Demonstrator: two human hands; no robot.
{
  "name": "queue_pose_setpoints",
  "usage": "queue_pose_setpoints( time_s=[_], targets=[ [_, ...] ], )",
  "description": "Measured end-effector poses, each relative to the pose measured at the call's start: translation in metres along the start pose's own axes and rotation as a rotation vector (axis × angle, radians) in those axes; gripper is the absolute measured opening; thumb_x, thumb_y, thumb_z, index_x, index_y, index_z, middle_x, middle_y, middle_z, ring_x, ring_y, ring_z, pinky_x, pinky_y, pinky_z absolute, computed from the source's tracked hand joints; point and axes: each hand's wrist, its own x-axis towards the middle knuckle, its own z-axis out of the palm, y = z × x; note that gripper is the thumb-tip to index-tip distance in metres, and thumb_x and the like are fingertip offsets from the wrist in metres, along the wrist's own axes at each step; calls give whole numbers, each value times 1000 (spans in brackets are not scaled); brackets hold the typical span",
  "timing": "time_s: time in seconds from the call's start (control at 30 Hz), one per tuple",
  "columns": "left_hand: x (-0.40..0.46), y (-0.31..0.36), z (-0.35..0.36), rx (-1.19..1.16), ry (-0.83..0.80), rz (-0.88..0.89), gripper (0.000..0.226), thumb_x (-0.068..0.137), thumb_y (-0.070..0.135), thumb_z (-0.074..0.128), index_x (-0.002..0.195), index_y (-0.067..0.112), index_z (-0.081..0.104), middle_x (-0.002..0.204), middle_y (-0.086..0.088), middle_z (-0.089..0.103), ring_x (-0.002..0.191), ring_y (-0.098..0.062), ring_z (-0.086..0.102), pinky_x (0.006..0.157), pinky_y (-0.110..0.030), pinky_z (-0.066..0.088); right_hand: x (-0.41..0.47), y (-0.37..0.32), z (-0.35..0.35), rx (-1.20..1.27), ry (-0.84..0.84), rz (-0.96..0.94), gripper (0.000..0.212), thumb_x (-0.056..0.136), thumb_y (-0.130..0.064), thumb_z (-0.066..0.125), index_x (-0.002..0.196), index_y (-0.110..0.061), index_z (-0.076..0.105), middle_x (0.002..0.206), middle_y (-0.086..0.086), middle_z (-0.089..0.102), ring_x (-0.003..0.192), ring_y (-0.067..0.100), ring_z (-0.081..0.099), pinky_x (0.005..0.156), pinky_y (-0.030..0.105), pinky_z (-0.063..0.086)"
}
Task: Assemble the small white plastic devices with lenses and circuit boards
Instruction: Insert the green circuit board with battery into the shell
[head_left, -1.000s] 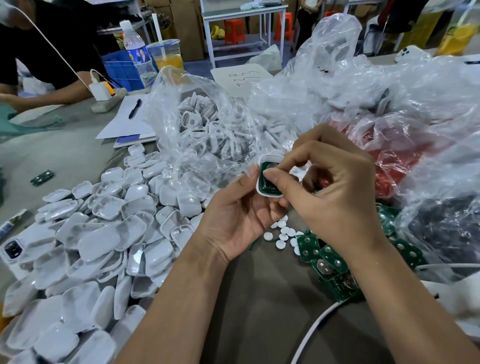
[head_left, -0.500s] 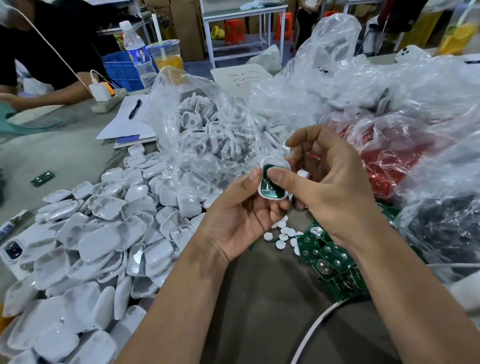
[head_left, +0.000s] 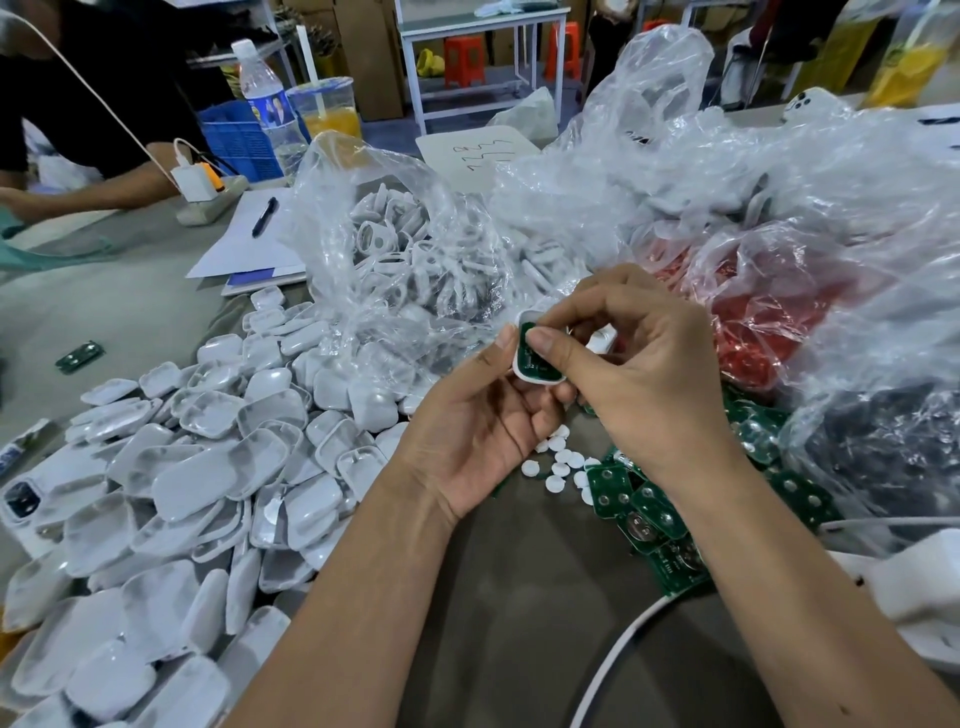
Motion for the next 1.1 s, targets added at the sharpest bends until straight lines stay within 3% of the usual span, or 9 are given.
queue_pose_setpoints(
  time_s=[0.27,0.5,0.6,0.73,0.9,1.03,1.1],
  targets=[
    [-1,2,-2,-55,-56,-6,33,102,24,49,99,6,77,91,-10,70,73,-21,67,69,-25,57,0,-4,-2,-38,-11,-60,19,79,-17,88,93,-20,76,100,-1,63,87,20,67,52,30,61],
    [-1,3,-3,-58,-85,-12,29,92,26,62,102,3,76,94,-13,72,75,-22,67,72,-26,56,0,-7,-2,-38,22,-40,31,75,-21,90,96,-26,69,99,1,64,85,21,67,55,40,63],
    [-1,3,-4,-68,-90,-16,31,94,26,59,105,3,76,96,-14,73,76,-22,68,73,-26,56,-1,-6,-3,5,12,-2,34,74,-22,90,98,-26,68,96,4,65,86,25,68,53,39,63],
    [0,3,-4,-66,-73,-13,32,92,26,61,108,2,75,96,-13,72,76,-23,68,73,-26,57,0,-4,-3,34,18,44,38,73,-23,91,103,-23,69,97,5,69,84,18,69,56,38,63],
    [-1,11,-1,-100,-10,67,35,88,25,66,113,1,71,97,-15,71,77,-24,68,70,-27,59,-1,-3,-2,13,36,90,32,81,-35,87,104,-24,69,99,2,70,82,11,69,69,33,62],
    [-7,33,-6,-228,70,209,38,92,23,61,120,-1,65,106,-21,69,82,-27,67,70,-29,60,-4,-3,7,-86,-106,142,14,91,-31,79,88,-21,71,80,-2,72,63,6,64,60,24,54],
    [-11,44,-10,-270,97,272,36,92,23,61,119,0,65,108,-21,69,83,-27,68,73,-28,60,-8,-1,15,-216,-241,151,12,90,-29,81,83,-23,73,74,-5,72,64,9,65,61,24,54]
  ],
)
